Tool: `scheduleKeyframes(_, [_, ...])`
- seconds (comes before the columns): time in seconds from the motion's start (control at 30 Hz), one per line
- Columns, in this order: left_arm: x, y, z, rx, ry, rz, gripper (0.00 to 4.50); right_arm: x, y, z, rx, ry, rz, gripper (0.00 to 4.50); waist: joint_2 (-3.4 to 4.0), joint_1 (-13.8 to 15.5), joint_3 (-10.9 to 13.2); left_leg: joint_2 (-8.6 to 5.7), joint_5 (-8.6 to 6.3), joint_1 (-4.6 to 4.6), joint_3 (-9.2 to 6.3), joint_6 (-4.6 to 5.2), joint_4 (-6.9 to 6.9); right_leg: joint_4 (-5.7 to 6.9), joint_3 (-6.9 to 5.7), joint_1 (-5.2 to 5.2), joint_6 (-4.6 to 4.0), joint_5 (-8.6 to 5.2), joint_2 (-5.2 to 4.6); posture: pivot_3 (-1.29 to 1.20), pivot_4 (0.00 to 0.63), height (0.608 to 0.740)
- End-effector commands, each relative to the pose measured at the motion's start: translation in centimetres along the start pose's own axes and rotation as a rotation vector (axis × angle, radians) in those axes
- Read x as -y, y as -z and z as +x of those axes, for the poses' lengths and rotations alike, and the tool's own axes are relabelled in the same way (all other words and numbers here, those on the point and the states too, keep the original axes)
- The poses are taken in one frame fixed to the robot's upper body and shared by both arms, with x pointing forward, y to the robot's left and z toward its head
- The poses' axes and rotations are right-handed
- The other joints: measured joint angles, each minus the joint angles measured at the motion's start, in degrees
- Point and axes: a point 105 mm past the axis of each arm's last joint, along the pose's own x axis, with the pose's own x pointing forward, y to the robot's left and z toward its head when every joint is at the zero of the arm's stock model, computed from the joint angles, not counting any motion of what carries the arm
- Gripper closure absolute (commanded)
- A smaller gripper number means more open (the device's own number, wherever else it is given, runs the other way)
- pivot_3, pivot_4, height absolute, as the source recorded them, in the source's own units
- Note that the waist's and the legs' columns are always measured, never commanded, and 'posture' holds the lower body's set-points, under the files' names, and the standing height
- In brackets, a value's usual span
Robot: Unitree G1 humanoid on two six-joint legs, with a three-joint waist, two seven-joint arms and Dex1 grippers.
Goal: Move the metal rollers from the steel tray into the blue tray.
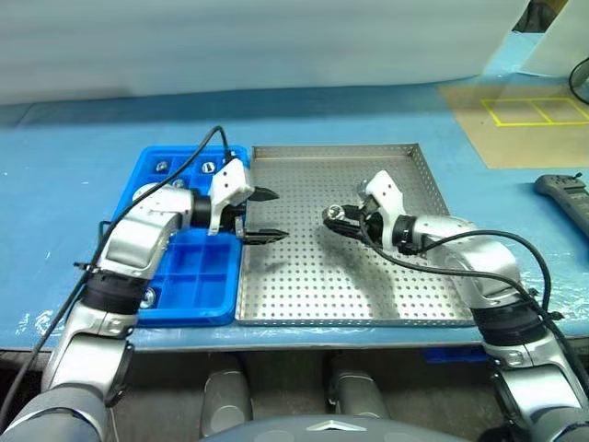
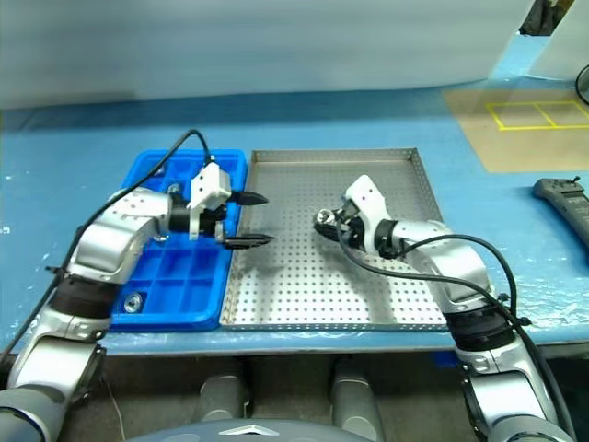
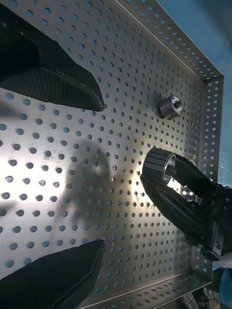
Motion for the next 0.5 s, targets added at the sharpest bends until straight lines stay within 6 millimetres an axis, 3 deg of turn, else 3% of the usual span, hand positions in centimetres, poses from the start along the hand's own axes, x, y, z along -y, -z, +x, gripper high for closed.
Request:
scheduleKeyframes(0.03, [0.2,-1.4,-1.5,0.026,-0.055,0.03,0.0,-0.3,-2.1,0.7,0.06,-0.06,-0.071,2.88,0.0,0.5,0.0,0.0,0.01,-0.03,-0.02,-0.02,0.0,0.01,-0.01,0.0,0.0,0.0,0.0,0.03,0.15,0.74])
scheduleKeyframes(0.5, [2.6,-0.4,-6.2,-0.015,-0.279,-0.046,0.0,-2.6,-6.3,5.9,0.154,-0.3,-0.172,2.88,0.0,3.55,0.0,0.04,0.09,-0.45,-0.25,-0.15,0.0,0.16,-0.25,-0.39,-0.1,-0.06,-0.01,0.28,0.15,0.74])
